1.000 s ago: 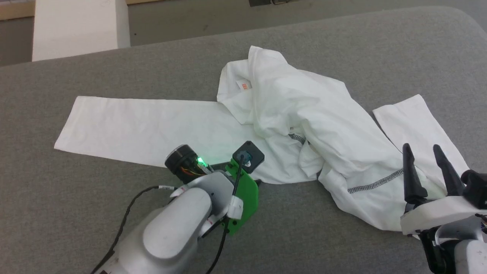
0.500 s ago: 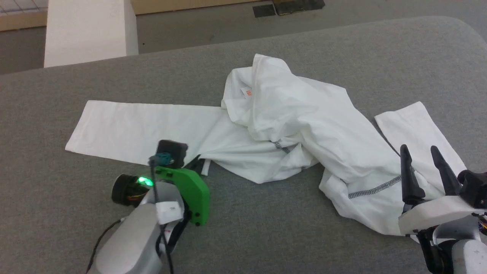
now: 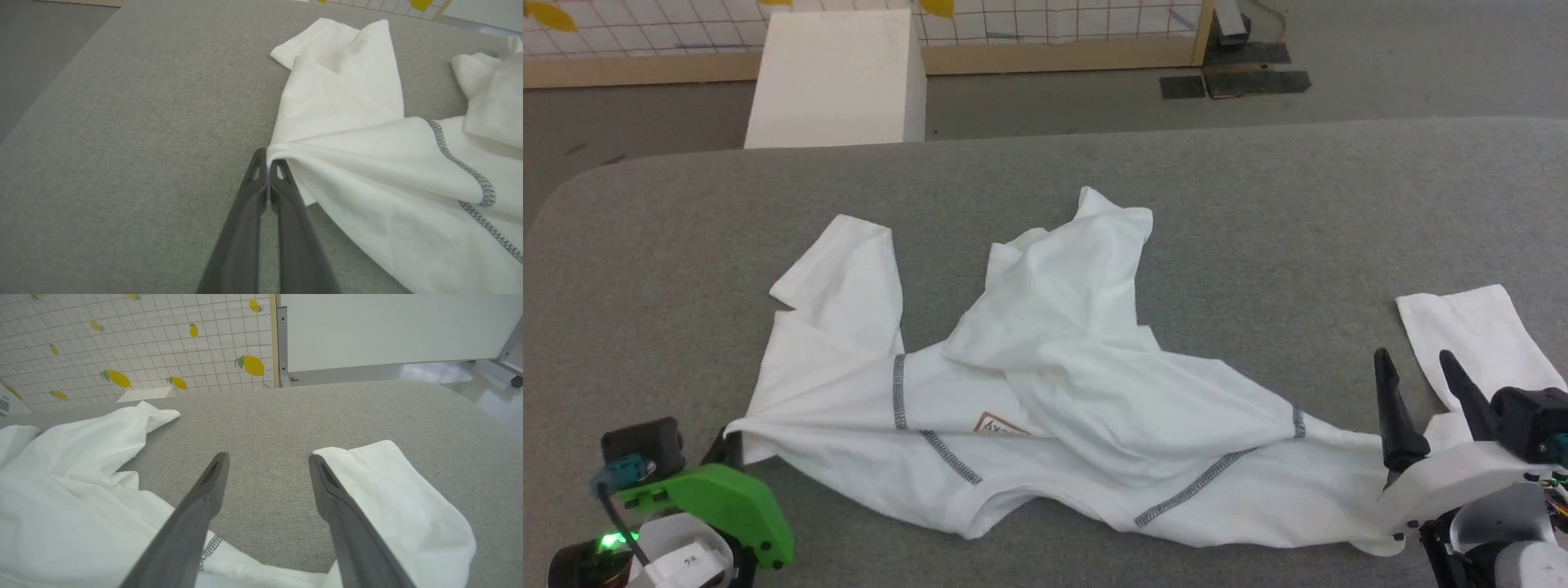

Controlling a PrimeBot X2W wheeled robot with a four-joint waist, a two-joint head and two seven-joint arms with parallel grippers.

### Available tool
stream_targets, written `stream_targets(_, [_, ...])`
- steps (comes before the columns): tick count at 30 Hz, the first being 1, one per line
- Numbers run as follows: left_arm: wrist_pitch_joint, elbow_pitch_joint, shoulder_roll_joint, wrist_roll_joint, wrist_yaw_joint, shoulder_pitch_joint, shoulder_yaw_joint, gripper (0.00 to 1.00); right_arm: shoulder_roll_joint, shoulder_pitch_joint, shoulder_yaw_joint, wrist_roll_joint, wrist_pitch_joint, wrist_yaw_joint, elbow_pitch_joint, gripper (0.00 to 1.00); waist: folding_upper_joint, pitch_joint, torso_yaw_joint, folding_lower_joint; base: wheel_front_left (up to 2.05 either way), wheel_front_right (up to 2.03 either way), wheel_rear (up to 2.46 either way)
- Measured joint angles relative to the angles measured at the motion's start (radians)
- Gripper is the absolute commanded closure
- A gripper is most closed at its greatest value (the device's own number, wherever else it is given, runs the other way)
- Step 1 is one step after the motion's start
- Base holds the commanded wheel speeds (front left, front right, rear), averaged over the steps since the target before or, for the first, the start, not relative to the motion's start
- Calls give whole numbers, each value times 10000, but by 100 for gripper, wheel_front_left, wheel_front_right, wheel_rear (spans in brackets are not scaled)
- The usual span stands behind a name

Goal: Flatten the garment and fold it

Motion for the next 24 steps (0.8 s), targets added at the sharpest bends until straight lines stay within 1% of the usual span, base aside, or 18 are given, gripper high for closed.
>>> stream_targets(1, [-8,-56,25,-69,71,166,105,100,-2,34,44,-33,117,0,-8,0,0,-49,100,0,0,0,0])
stream_targets(2, [-69,-132,12,-169,65,303,180,52,-2,67,119,-84,209,0,-38,0,0,-95,199,0,0,0,0])
stream_targets(3, [-142,-188,-4,-253,17,380,194,0,0,87,174,-125,242,0,-84,0,0,-127,273,0,0,0,0])
stream_targets(5, [-349,-282,-92,-433,-173,438,167,0,-4,98,449,-263,320,-2,-253,0,0,-191,451,0,0,0,0])
stream_targets(7, [-788,-372,-249,-445,-268,433,184,0,-2,88,715,-466,395,0,-382,0,0,-222,605,0,0,0,0])
stream_targets(11, [-1971,-360,-742,-433,-525,401,209,0,-6,-267,1547,-805,652,-2,-460,0,0,-203,948,0,0,0,0])
stream_targets(14, [-3026,-297,-1064,-236,-568,309,228,0,-6,-880,2263,-859,943,0,-372,0,0,-125,1234,0,0,0,0])
stream_targets(16, [-3586,-221,-1323,-35,-596,160,257,0,-98,-1364,2828,-742,1398,0,-109,0,0,-39,1453,0,0,0,0])
stream_targets(18, [-3908,-52,-1515,142,-794,-70,399,0,-284,-1773,3313,-585,1866,0,184,0,0,58,1650,0,0,0,0])
stream_targets(20, [-4015,29,-1745,391,-1011,-368,598,0,-504,-2266,3699,-545,2472,0,627,0,0,185,1867,0,0,0,0])
stream_targets(24, [-4021,-337,-2522,1350,-1327,-670,970,0,-566,-3016,3808,-263,3430,0,1425,0,0,423,2262,0,0,0,0])
